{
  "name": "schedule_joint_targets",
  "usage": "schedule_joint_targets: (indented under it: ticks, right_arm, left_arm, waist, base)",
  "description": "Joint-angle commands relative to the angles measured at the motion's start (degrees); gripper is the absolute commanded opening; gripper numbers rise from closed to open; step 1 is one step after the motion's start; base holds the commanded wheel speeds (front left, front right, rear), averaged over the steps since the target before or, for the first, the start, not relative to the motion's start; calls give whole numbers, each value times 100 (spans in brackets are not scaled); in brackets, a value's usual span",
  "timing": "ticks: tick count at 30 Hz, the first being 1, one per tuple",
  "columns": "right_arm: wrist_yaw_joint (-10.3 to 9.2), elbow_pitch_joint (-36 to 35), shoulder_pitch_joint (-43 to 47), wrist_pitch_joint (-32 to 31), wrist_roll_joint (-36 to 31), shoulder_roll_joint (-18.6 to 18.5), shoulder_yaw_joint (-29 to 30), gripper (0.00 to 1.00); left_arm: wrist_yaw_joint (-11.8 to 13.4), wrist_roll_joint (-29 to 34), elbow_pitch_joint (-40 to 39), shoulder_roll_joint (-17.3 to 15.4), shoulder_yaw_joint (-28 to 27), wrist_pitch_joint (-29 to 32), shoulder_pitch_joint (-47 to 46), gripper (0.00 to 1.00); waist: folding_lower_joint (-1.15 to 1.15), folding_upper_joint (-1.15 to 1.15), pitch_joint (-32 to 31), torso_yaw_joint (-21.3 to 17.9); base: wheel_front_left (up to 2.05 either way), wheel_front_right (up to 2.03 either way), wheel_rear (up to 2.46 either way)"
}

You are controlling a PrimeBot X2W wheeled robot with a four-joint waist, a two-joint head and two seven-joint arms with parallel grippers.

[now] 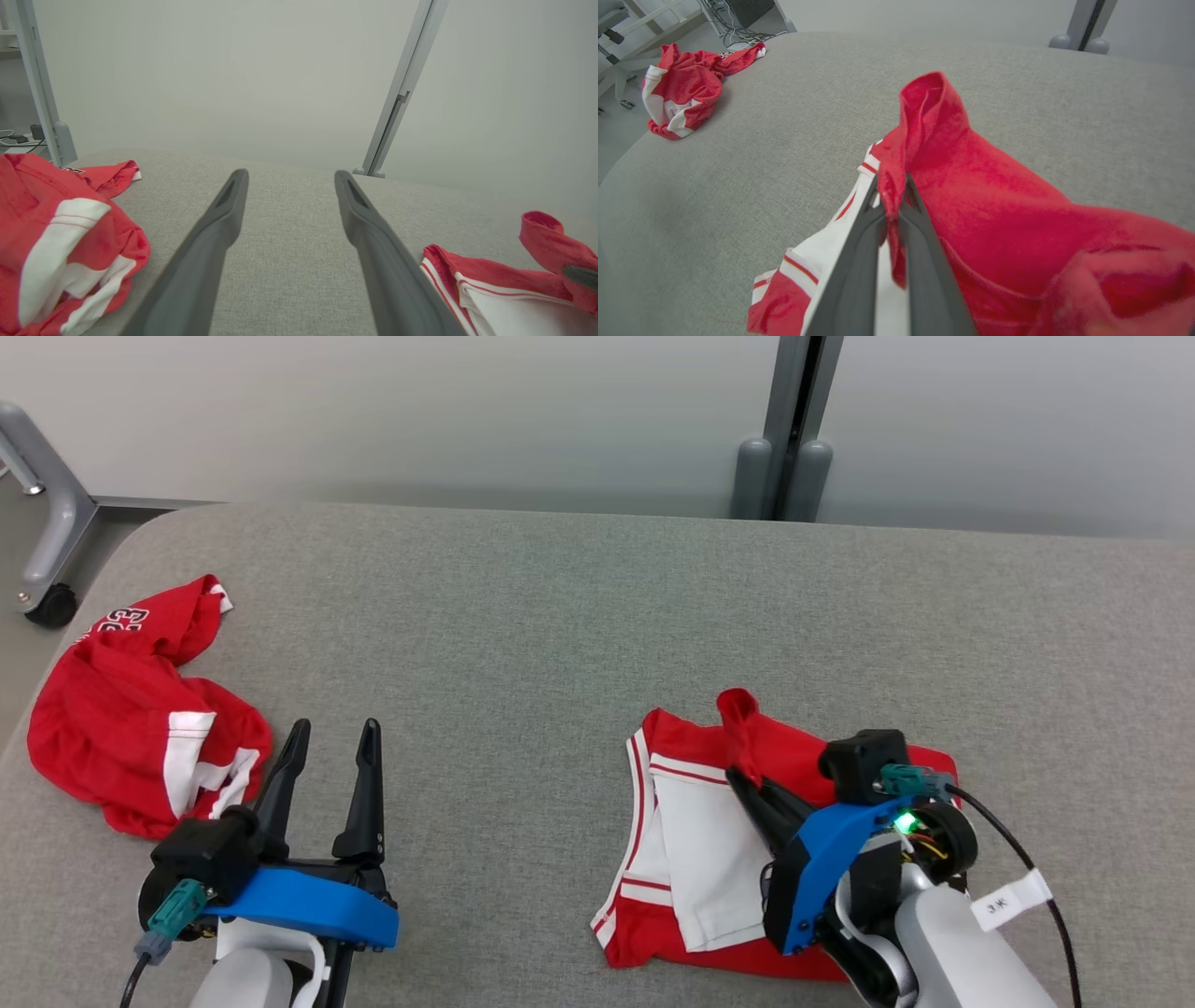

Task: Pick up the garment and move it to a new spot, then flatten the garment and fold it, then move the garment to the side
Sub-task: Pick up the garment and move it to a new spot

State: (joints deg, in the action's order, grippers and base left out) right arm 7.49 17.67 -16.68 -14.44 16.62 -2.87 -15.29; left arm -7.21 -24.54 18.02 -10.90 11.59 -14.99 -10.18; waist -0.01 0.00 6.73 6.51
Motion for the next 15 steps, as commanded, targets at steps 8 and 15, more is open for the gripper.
schedule_joint_targets:
  ticks: [8,15]
  right_arm:
    - [1,1122,-726,330,401,-10,-730,0]
    - [1,1762,-1073,724,899,-2,-1065,100]
  left_arm:
    - [-42,-37,38,-14,91,-25,-70,100]
    - [-42,-57,57,3,78,-25,-107,100]
  waist:
    - [1,0,18,225]
    - [1,0,53,291]
  base:
    - [0,0,0]
    - [0,0,0]
